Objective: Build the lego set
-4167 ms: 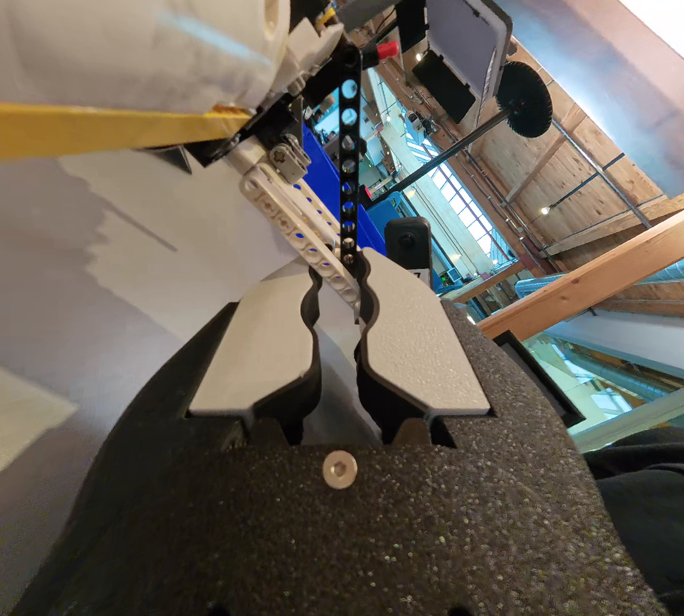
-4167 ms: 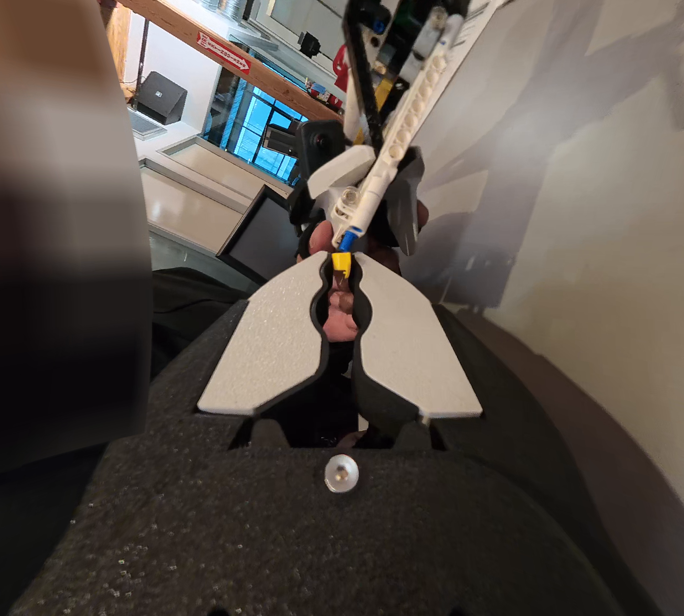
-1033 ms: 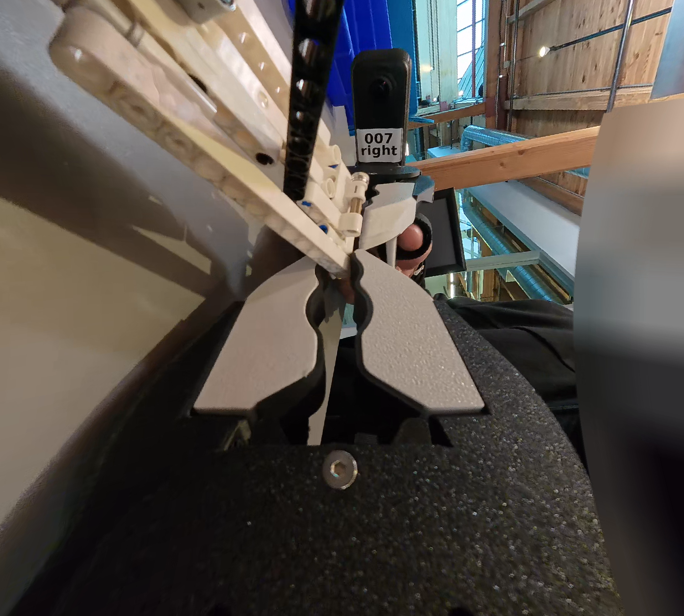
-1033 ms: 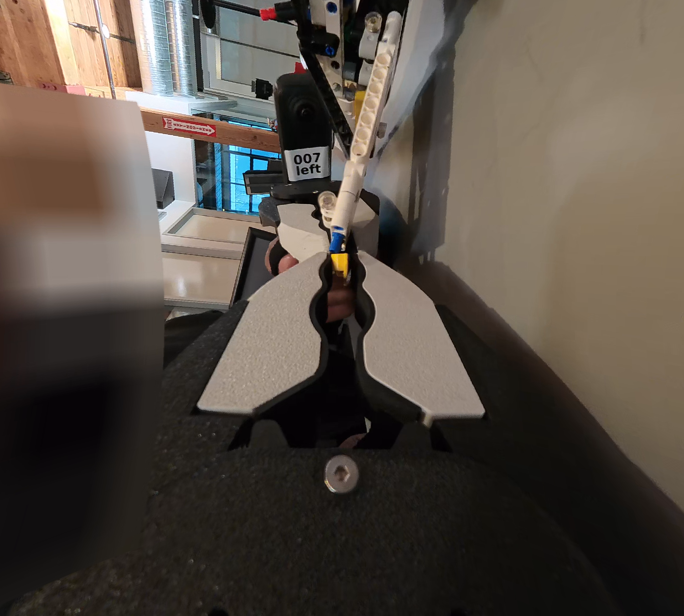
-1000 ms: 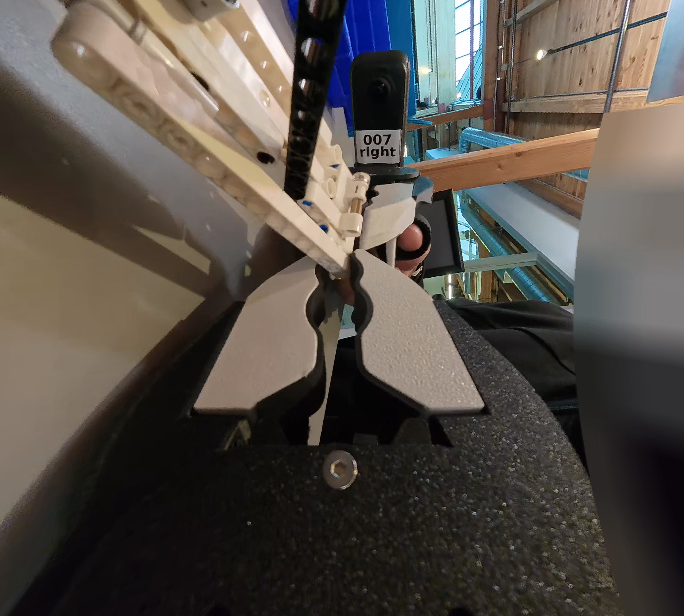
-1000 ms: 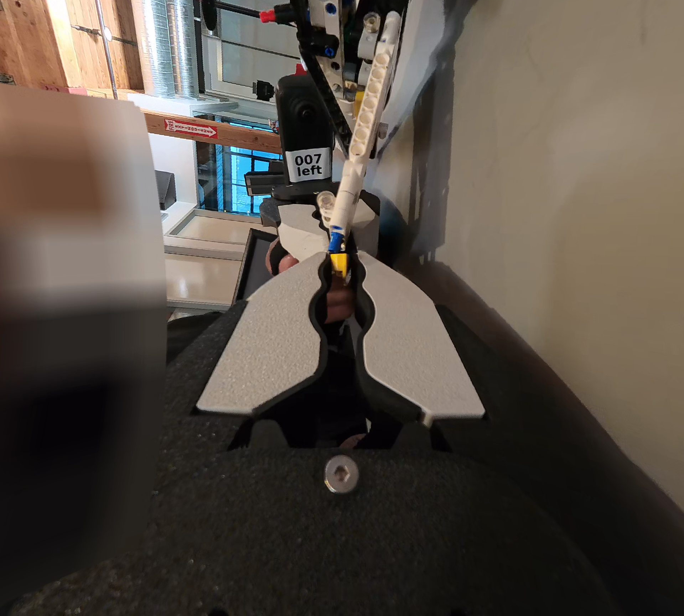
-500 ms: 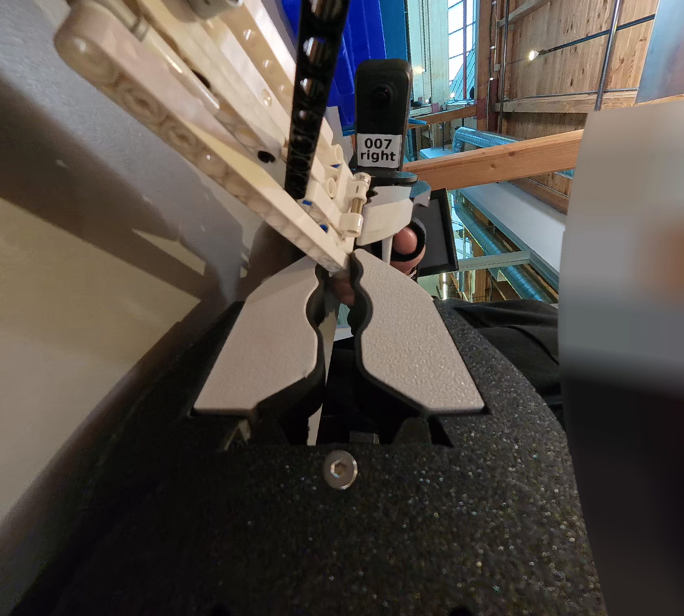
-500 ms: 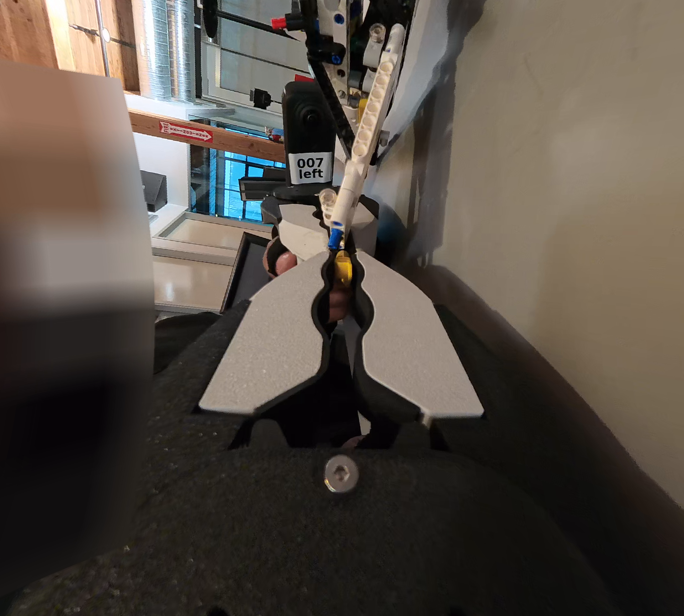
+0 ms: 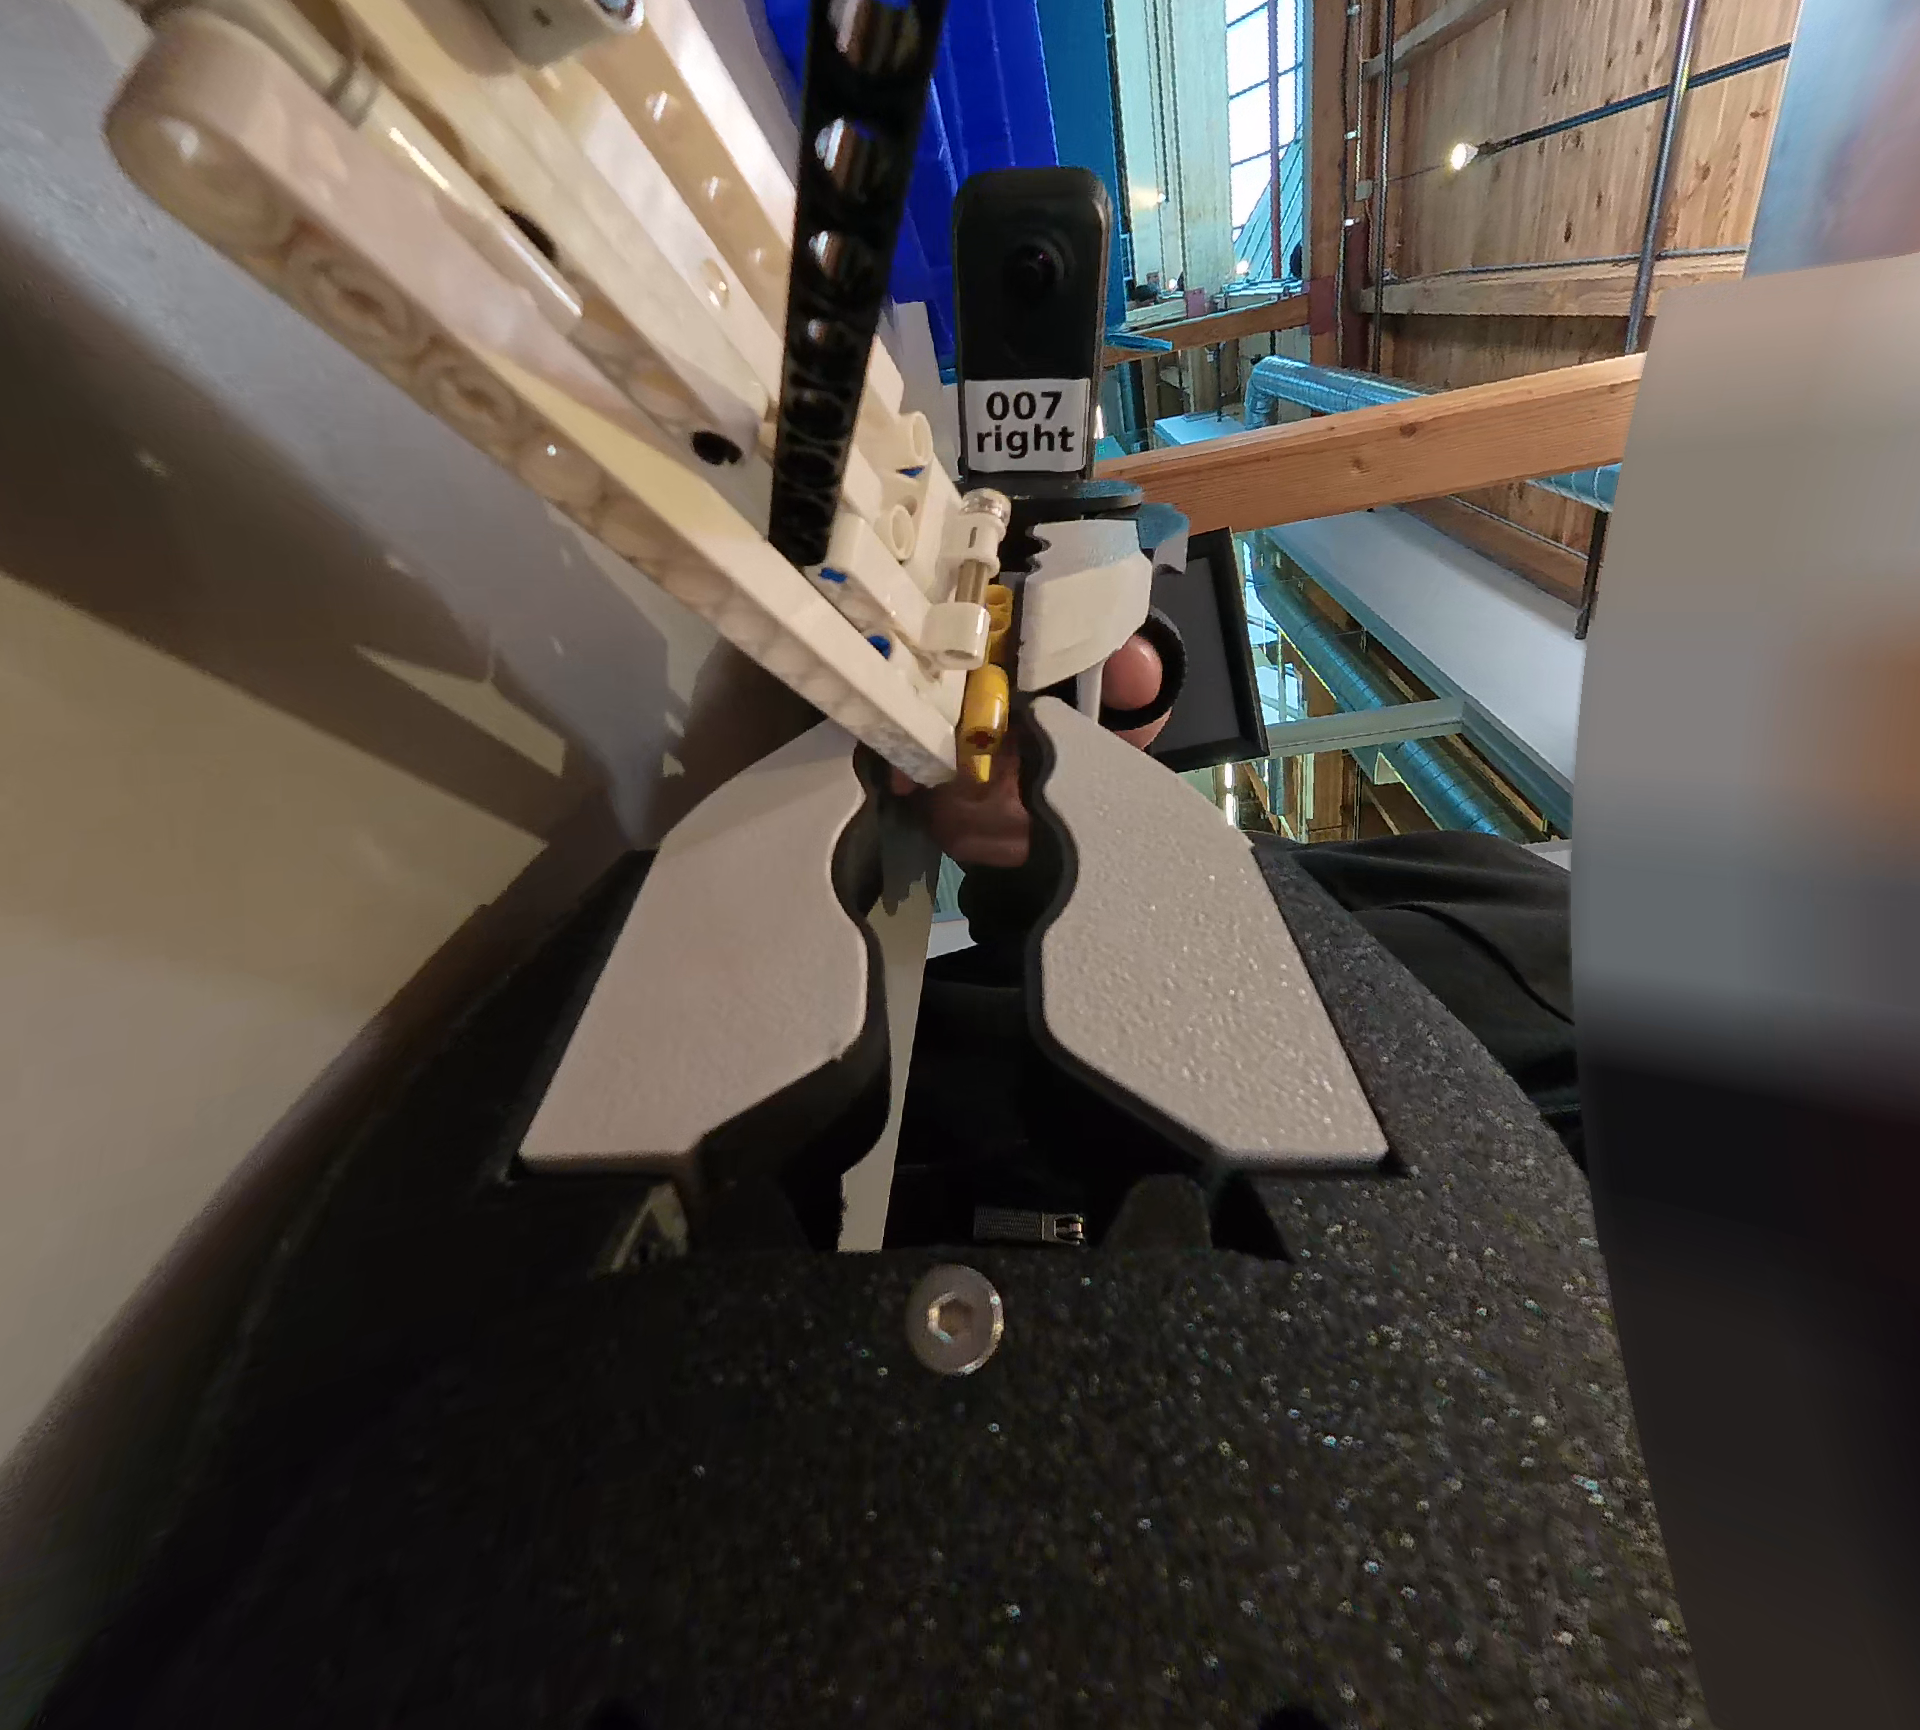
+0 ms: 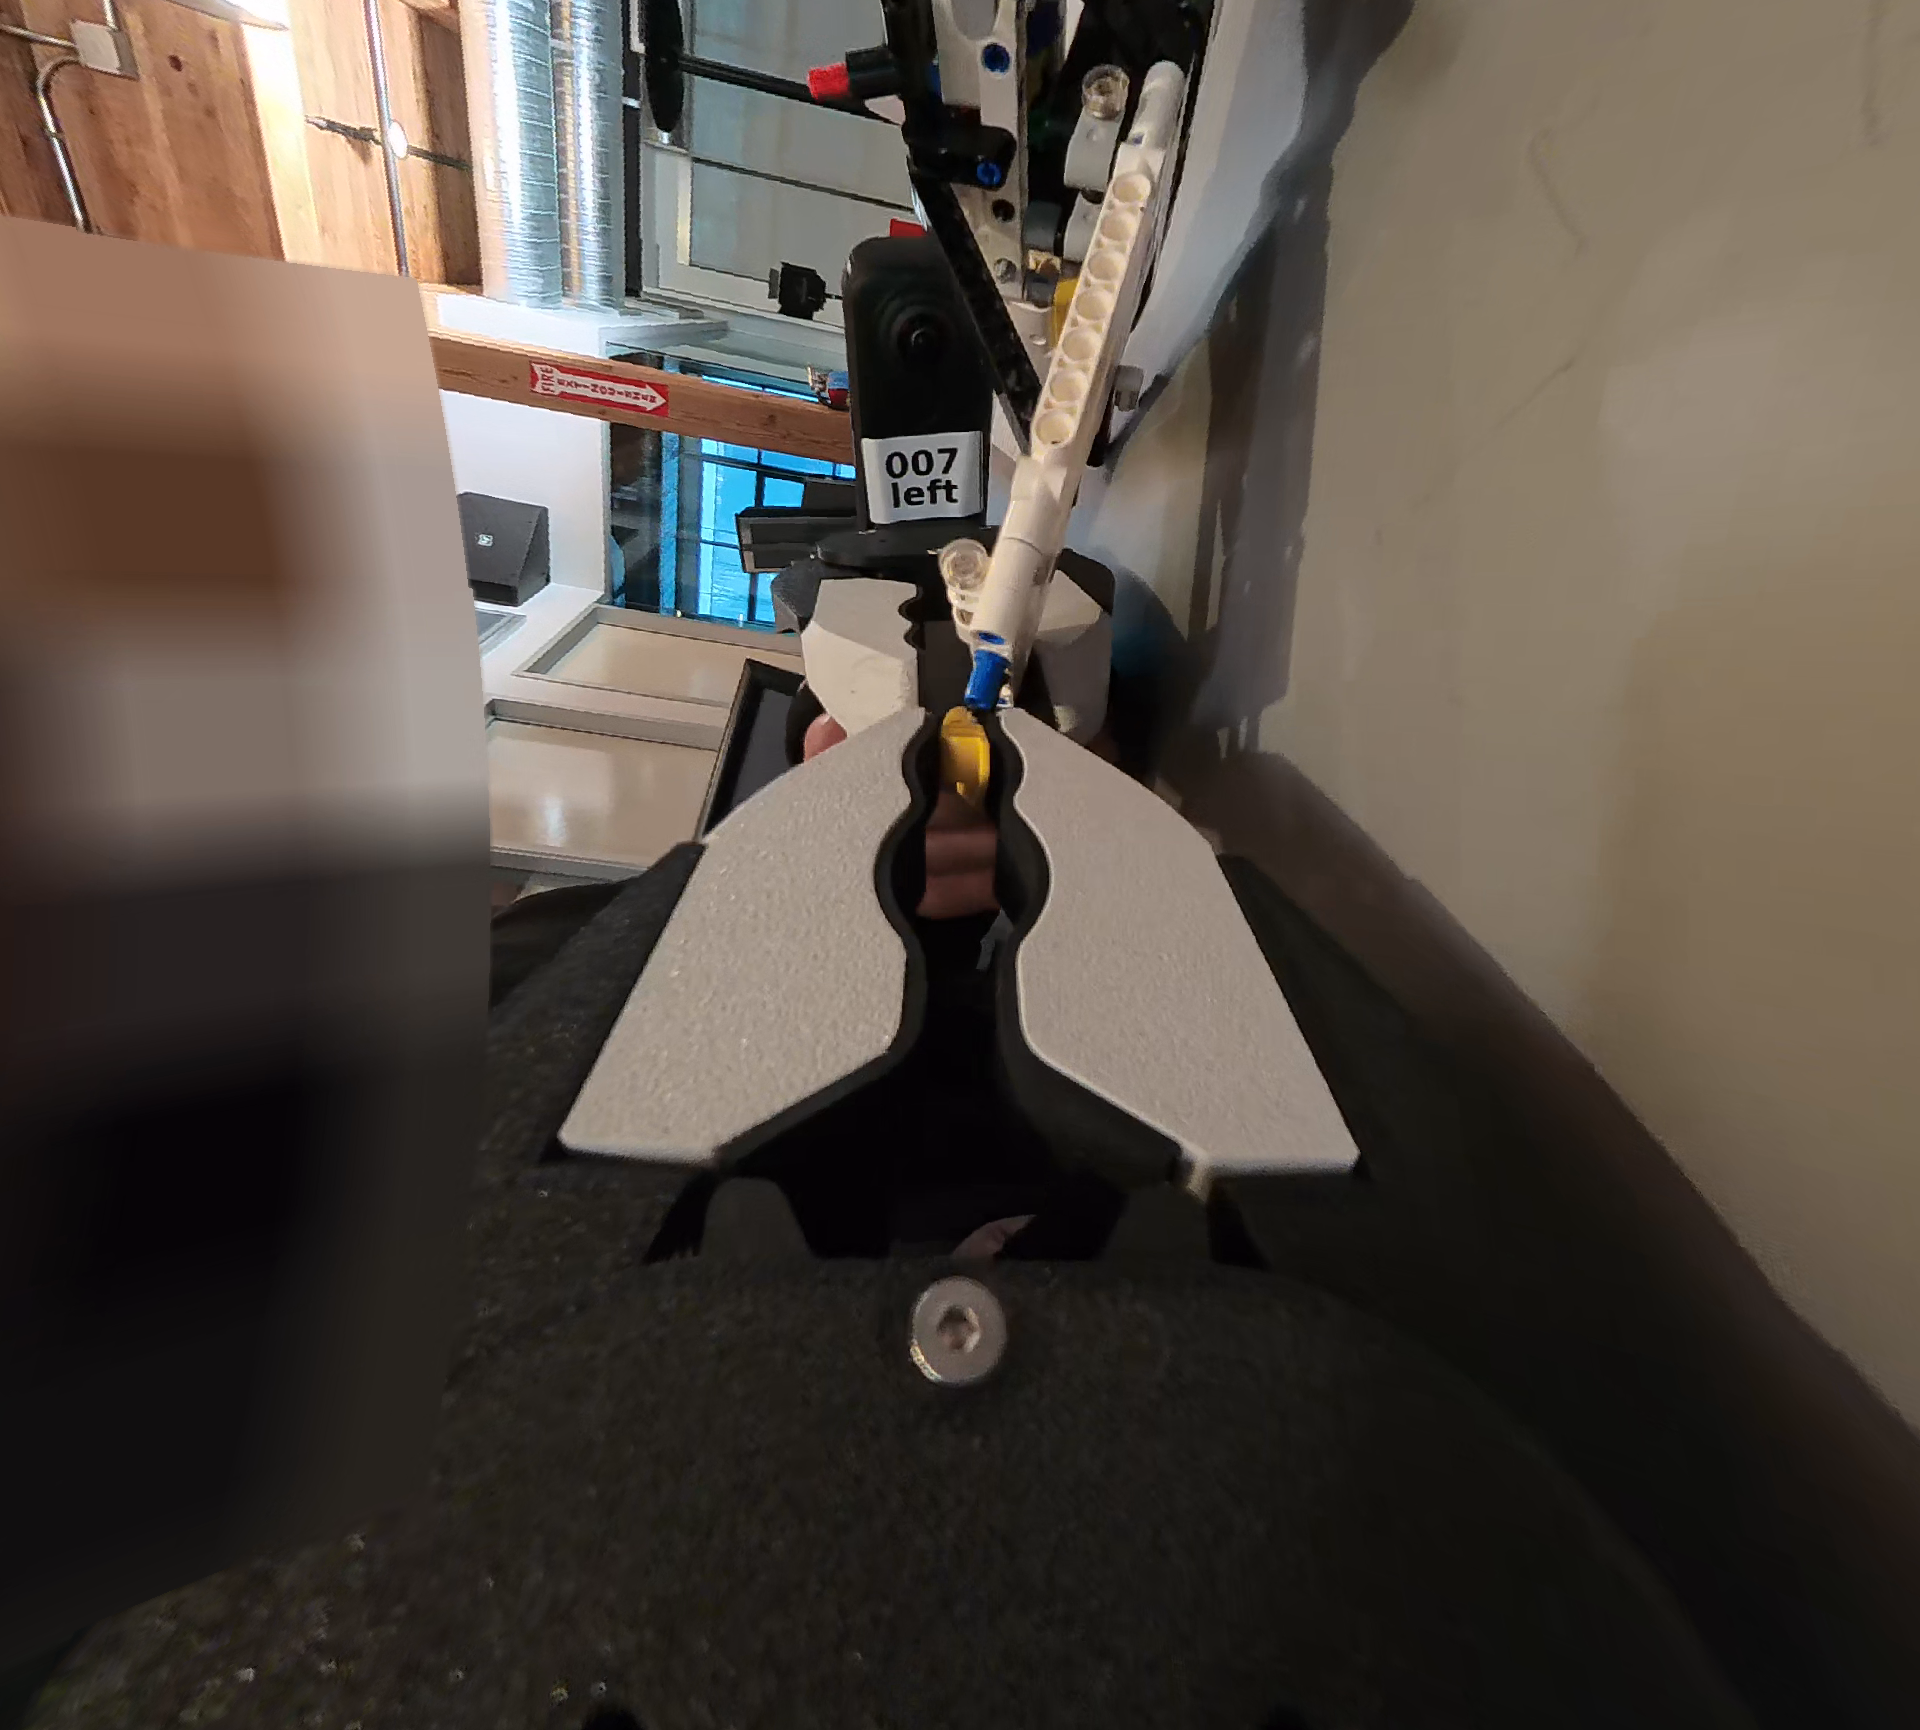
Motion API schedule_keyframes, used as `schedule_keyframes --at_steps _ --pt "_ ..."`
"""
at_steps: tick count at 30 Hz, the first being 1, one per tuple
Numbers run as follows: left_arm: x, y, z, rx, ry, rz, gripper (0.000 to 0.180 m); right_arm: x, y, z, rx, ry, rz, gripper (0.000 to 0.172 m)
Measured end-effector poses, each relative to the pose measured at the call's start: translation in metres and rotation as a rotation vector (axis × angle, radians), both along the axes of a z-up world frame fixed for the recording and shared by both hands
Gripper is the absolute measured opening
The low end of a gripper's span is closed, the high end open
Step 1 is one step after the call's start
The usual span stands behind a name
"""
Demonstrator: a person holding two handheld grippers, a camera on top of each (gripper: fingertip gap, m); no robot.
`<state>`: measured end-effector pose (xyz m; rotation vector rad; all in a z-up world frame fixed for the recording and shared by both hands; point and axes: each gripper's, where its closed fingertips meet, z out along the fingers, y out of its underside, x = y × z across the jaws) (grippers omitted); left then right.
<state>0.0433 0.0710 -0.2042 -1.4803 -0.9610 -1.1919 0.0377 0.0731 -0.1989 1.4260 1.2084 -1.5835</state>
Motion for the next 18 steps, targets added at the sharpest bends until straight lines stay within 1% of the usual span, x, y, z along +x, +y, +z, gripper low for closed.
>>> schedule_keyframes --at_steps 6,8,9,14,16,18 --pt "-0.0008 0.0003 -0.0017 -0.009 0.000 0.002 0.022 -0.0014 -0.0002 -0.0004 -0.010 -0.012 -0.014 0.007" --pt "-0.0008 0.0000 -0.0021 -0.012 0.000 0.001 0.019 -0.0016 -0.0004 -0.0008 -0.006 -0.013 -0.017 0.007" --pt "-0.0008 -0.0004 -0.0012 -0.007 0.002 0.001 0.012 -0.0021 -0.0008 -0.0021 0.004 -0.015 -0.020 0.008" --pt "-0.0010 -0.0016 0.0015 0.005 -0.002 0.008 0.009 -0.0037 -0.0024 -0.0002 -0.005 -0.006 -0.031 0.009" --pt "-0.0012 -0.0021 0.0019 0.006 -0.005 0.011 0.009 -0.0038 -0.0029 0.0002 -0.004 0.000 -0.036 0.010" --pt "-0.0012 -0.0024 0.0026 0.011 -0.006 0.012 0.009 -0.0046 -0.0021 0.0007 -0.008 0.002 -0.047 0.016"
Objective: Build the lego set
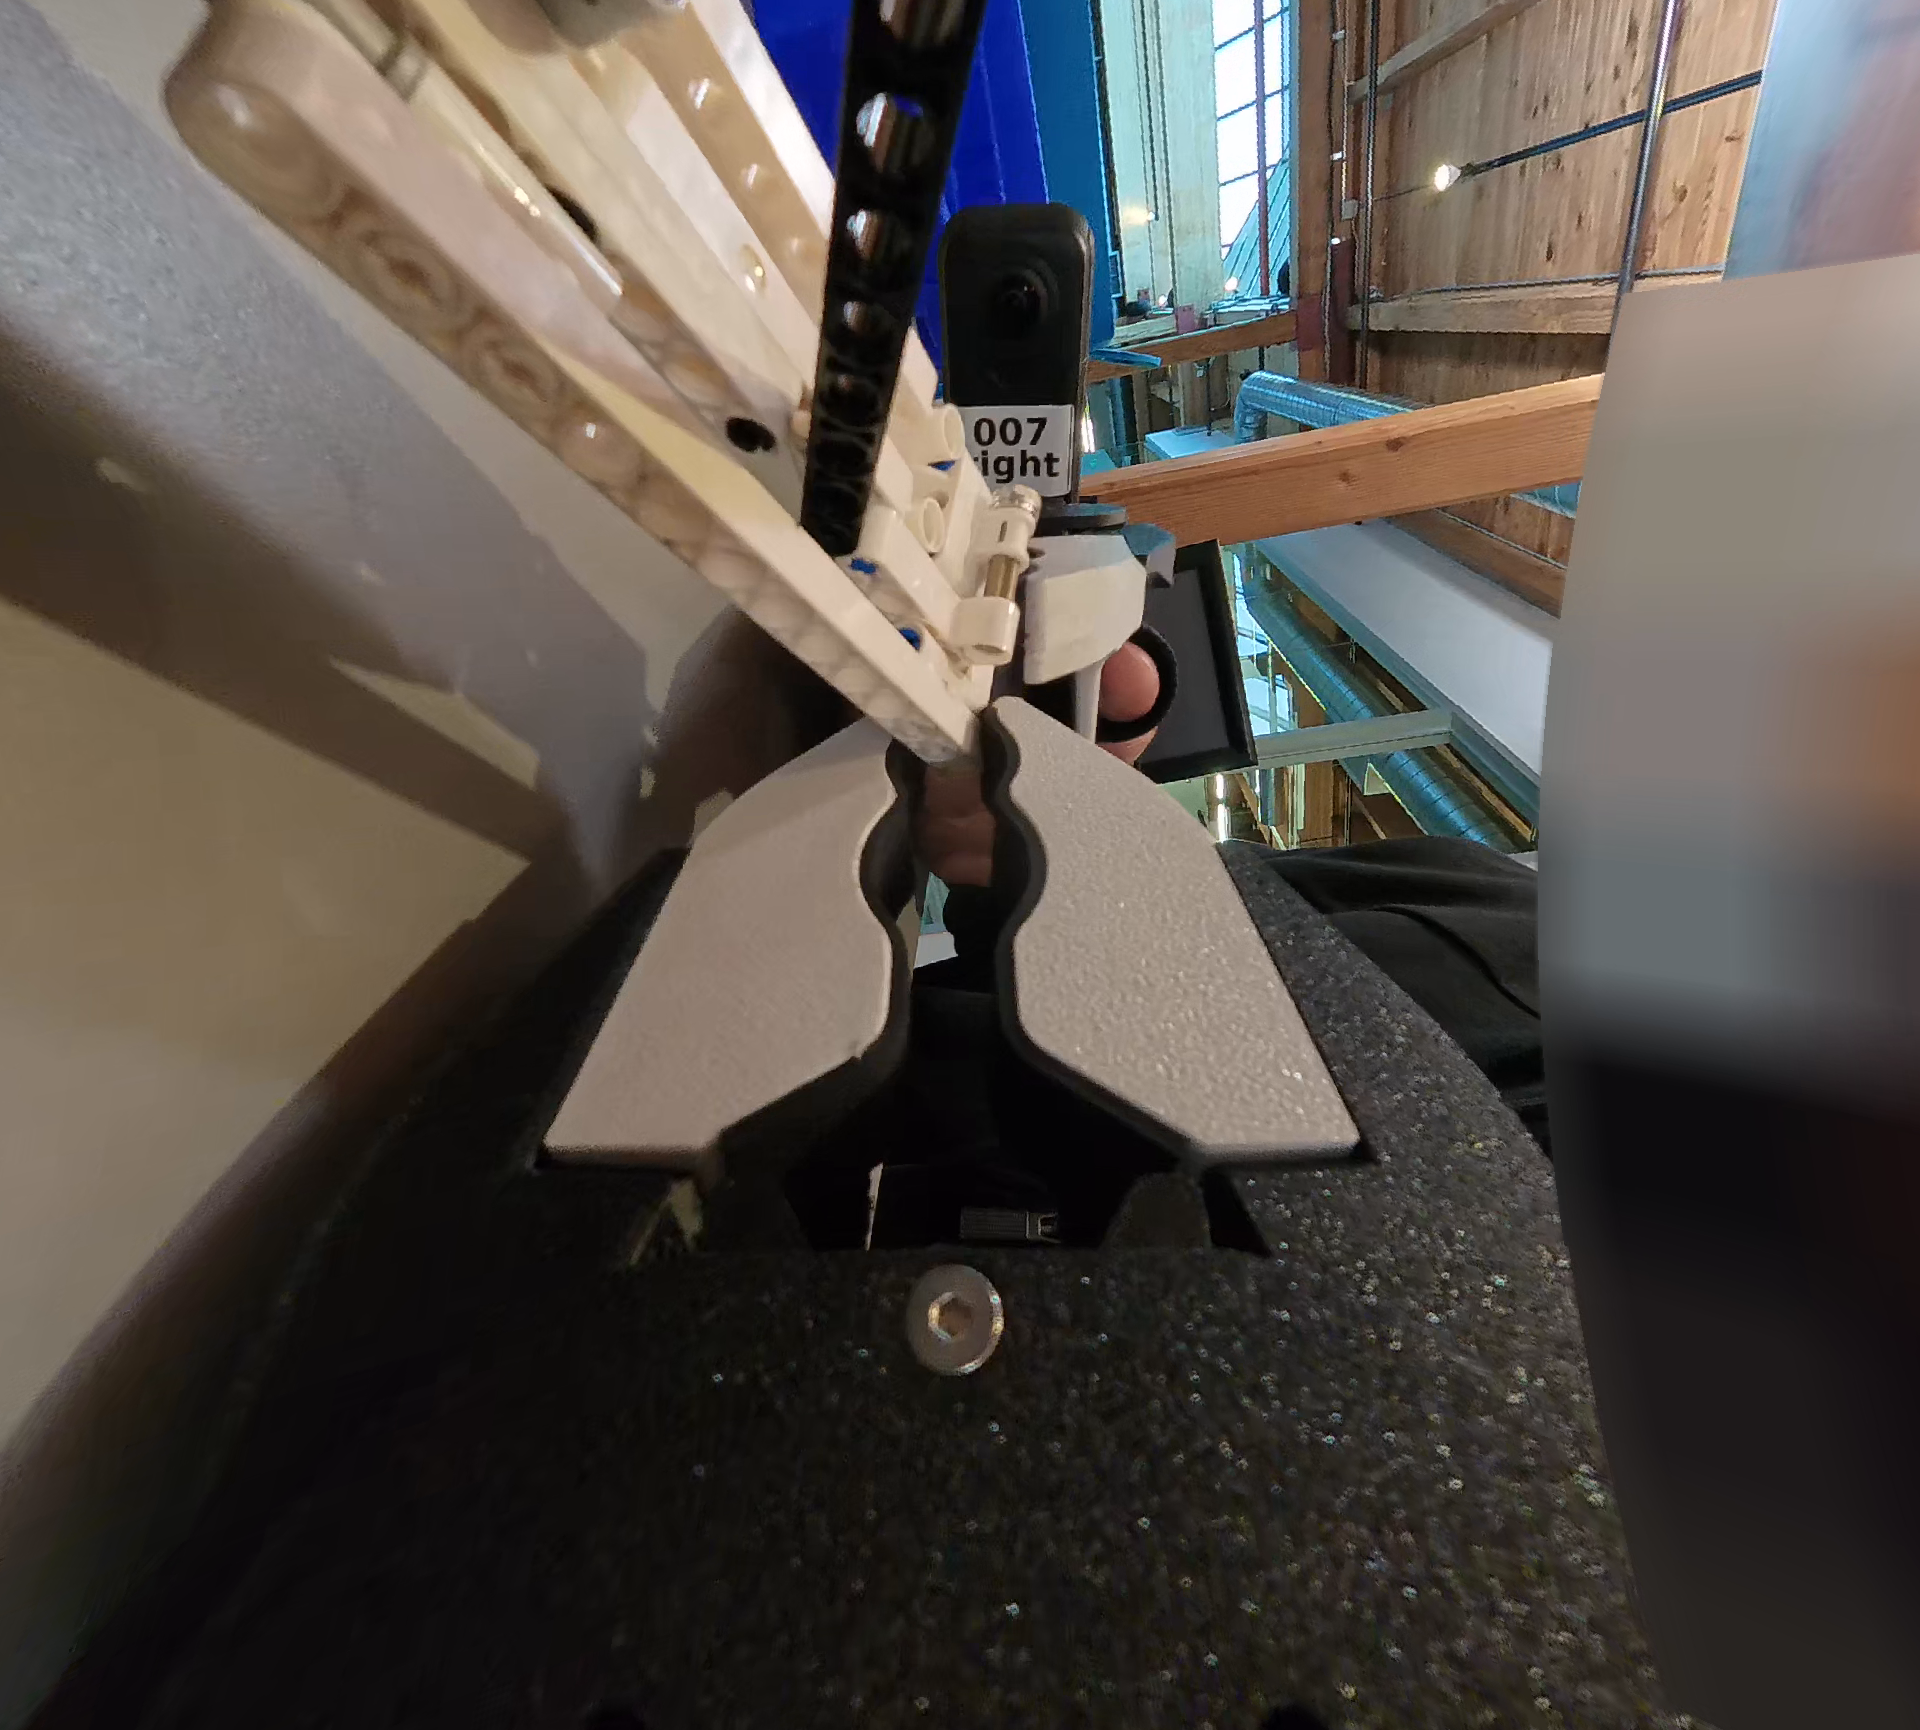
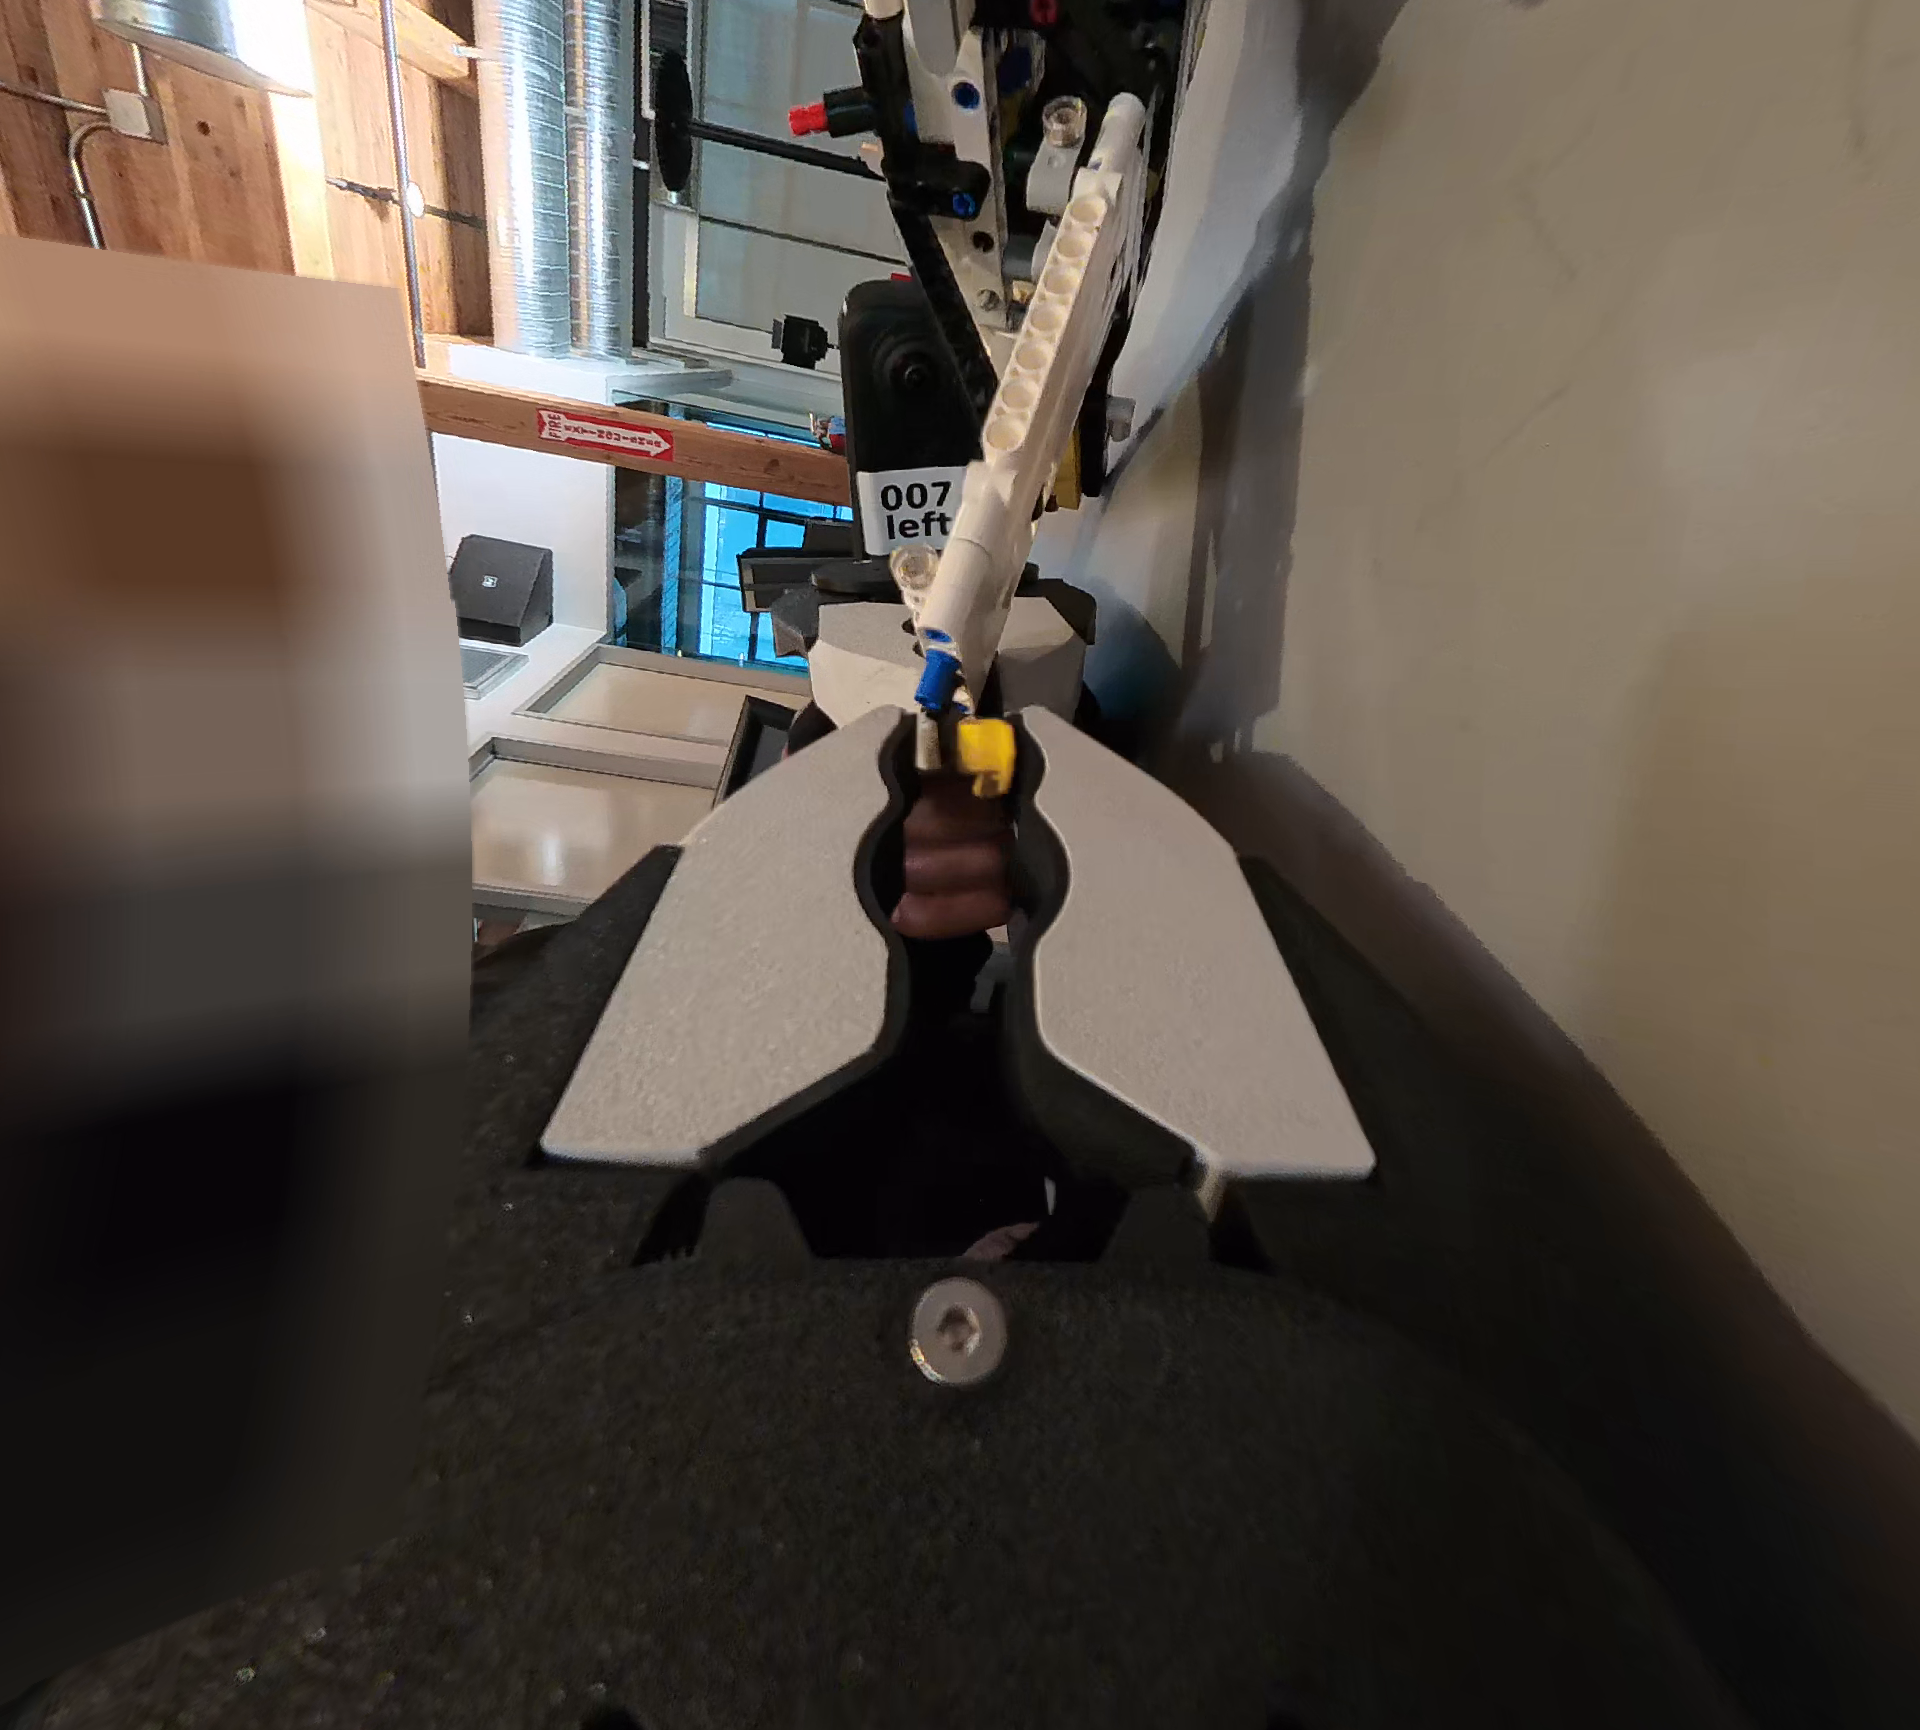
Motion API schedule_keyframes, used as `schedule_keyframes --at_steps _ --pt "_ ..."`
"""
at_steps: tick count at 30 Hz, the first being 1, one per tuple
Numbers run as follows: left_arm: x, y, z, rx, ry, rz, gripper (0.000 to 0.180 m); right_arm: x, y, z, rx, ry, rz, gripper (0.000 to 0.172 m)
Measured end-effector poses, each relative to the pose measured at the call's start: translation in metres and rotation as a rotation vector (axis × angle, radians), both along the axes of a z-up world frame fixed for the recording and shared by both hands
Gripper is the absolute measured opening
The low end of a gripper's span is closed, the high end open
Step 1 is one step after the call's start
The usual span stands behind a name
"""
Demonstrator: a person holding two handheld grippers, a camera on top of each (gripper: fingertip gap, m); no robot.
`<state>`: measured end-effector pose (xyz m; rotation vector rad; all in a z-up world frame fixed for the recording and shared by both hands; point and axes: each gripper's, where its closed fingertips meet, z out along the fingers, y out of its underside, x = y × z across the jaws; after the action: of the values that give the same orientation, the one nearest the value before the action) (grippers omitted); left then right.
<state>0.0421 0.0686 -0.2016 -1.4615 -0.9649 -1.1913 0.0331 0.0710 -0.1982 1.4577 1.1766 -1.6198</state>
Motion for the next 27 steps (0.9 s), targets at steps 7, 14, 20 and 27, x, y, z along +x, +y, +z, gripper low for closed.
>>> schedule_keyframes --at_steps 7,14,20,27 --pt "0.0002 -0.0004 0.0007 0.007 -0.001 0.000 0.009 0.0022 0.0010 -0.0006 0.025 0.016 -0.013 0.011" --pt "0.0019 0.0012 -0.0039 -0.022 0.016 -0.009 0.011 0.0033 -0.0005 -0.0021 0.055 0.024 -0.003 0.009" --pt "0.0020 0.0016 -0.0072 -0.046 0.041 -0.009 0.011 0.0042 0.0014 -0.0050 0.114 0.038 0.029 0.008" --pt "0.0011 0.0021 -0.0062 -0.025 0.012 -0.016 0.018 0.0021 -0.0006 -0.0057 0.091 0.020 0.051 0.008"
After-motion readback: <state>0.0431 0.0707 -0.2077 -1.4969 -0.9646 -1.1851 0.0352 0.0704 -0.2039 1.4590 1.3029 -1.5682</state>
